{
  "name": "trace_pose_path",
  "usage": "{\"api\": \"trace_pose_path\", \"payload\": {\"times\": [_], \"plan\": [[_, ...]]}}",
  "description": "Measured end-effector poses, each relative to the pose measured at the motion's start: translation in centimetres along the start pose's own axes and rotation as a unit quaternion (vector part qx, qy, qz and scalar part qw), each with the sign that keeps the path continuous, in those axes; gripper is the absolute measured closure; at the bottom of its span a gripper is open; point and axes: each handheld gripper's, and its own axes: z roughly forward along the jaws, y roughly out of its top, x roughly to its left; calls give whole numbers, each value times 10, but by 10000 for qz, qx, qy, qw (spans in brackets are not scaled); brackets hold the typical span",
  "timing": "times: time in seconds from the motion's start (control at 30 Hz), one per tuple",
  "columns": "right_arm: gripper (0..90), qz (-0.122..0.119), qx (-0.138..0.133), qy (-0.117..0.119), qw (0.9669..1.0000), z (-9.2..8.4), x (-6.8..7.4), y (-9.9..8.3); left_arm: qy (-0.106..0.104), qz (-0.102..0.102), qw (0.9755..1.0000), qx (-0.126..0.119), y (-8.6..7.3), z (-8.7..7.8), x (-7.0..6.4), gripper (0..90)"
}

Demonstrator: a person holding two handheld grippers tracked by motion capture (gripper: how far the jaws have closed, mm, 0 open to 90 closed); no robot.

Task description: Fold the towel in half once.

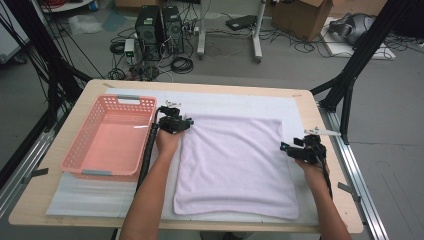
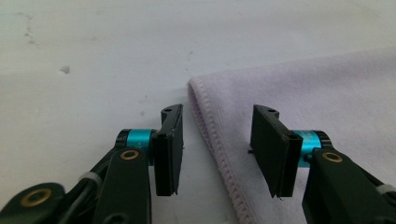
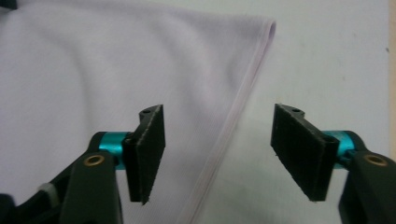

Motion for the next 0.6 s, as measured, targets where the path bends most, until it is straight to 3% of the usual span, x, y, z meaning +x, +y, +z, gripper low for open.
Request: {"api": "trace_pose_path", "payload": {"times": [0.13,0.2,0.3,0.33,0.4,0.6], "plan": [[369,26,148,-222,9996,30,-11,16,-136,-7,9999,32,0,0,0,537],[413,95,205,-340,9992,43,-14,22,-126,26,9999,42,-1,1,-1,596],[572,20,402,-506,9979,57,-17,27,40,153,9998,79,-1,1,-4,665],[715,87,334,-500,9982,59,-18,29,57,147,9998,79,-1,1,-4,700],[854,53,272,-332,9991,61,-19,29,41,123,9999,77,-1,1,-4,839],[871,100,-8,-850,9963,63,-22,28,508,182,9985,-81,1,2,-12,856]]}}
